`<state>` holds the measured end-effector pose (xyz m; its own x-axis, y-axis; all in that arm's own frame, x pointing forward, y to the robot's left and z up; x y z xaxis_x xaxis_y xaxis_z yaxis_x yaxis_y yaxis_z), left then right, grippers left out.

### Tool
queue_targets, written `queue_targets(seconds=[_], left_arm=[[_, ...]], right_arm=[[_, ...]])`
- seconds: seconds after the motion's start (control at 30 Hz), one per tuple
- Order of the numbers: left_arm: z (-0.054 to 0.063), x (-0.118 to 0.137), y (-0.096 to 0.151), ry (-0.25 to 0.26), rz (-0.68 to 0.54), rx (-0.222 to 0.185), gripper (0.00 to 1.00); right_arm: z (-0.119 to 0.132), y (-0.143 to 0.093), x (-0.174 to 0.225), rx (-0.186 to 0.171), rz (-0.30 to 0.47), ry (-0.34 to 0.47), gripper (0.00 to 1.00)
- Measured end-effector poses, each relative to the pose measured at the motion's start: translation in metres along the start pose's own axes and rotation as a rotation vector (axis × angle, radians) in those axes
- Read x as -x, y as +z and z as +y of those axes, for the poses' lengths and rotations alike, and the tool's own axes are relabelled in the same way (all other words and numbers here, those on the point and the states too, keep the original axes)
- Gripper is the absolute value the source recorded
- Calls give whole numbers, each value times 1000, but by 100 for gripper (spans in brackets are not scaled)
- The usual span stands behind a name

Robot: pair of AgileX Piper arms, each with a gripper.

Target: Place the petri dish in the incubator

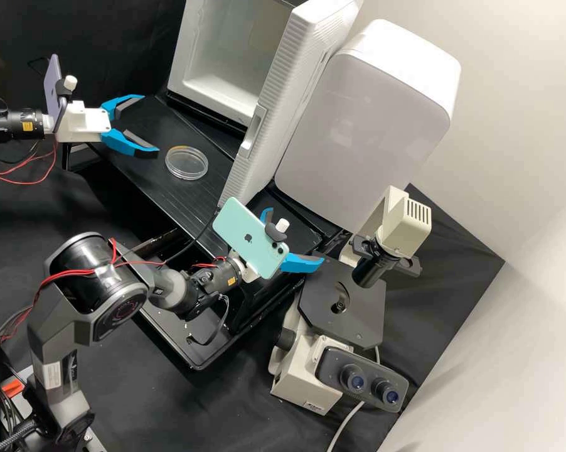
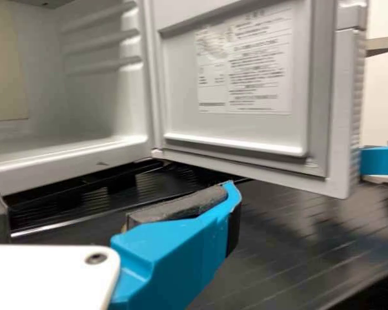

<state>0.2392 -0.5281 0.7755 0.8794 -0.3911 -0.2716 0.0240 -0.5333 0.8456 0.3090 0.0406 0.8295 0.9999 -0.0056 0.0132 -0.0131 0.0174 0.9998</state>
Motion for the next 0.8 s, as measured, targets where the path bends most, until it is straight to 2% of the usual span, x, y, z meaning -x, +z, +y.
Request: queue_targets(seconds=[0.3, 0.6, 0.8], left_arm=[[-13, -2, 11, -49, -43, 23, 100], [-42, -12, 11, -189, -5, 62, 100], [-48, -21, 9, -191, 13, 83, 100]], right_arm=[[0, 0, 0, 0, 0, 0, 100], [0, 0, 0, 0, 0, 0, 100], [0, 0, 0, 0, 0, 0, 100]])
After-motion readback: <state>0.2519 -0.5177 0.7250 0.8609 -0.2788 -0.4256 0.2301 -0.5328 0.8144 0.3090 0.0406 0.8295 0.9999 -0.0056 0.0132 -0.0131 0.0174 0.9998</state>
